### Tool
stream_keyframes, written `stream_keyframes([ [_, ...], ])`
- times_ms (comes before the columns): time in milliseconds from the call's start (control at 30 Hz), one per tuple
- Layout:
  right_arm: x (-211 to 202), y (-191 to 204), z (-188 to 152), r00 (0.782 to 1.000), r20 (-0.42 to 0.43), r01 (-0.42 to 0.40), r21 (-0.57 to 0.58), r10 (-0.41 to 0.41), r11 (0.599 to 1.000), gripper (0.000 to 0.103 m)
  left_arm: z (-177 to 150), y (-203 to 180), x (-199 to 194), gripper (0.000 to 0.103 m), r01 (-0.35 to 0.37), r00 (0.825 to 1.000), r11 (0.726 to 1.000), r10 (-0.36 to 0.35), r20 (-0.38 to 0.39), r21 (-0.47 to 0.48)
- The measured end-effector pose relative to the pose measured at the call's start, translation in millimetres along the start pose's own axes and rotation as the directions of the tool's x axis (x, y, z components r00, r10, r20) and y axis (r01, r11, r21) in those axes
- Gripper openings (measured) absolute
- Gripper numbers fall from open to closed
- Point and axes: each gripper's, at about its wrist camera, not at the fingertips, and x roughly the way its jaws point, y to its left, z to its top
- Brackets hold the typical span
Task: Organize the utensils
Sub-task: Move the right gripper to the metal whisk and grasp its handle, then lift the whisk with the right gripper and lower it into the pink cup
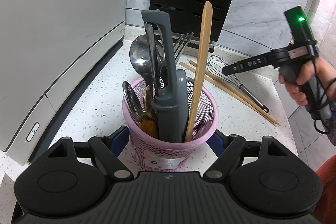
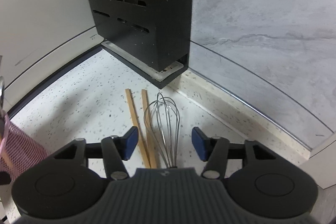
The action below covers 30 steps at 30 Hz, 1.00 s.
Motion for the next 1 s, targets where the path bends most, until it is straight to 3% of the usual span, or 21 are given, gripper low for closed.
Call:
stream_keyframes([
  [267, 21, -4, 8, 1.000, -0.013, -0.027, 0.032, 0.027, 0.999, 0.055, 0, 0, 0, 0.092, -0.001, 1.000, 1.000, 0.001, 0.000, 0.001],
  [333, 24, -5, 7, 0.999, -0.019, -0.036, 0.037, 0.037, 0.999, 0.050, 0, 0, 0, 0.092, -0.003, 1.000, 1.000, 0.003, -0.001, 0.002],
  [367, 26, -5, 7, 0.999, -0.023, -0.038, 0.037, 0.039, 0.999, 0.039, 0, -1, 0, 0.092, -0.003, 1.000, 1.000, 0.003, -0.001, 0.002],
  [500, 22, -4, 5, 0.999, -0.014, -0.044, 0.022, 0.044, 0.999, 0.036, 1, -2, 0, 0.092, -0.003, 1.000, 1.000, 0.003, 0.000, 0.001],
  [733, -7, 5, 2, 0.998, 0.036, -0.043, -0.028, 0.044, 0.999, 0.034, 0, -1, 0, 0.092, -0.002, 1.000, 1.000, 0.002, 0.000, 0.002],
  [1000, -55, 25, -2, 0.984, 0.165, -0.044, -0.099, 0.060, 0.994, 0.030, 0, 0, 0, 0.092, -0.002, 1.000, 1.000, 0.002, 0.000, 0.002],
])
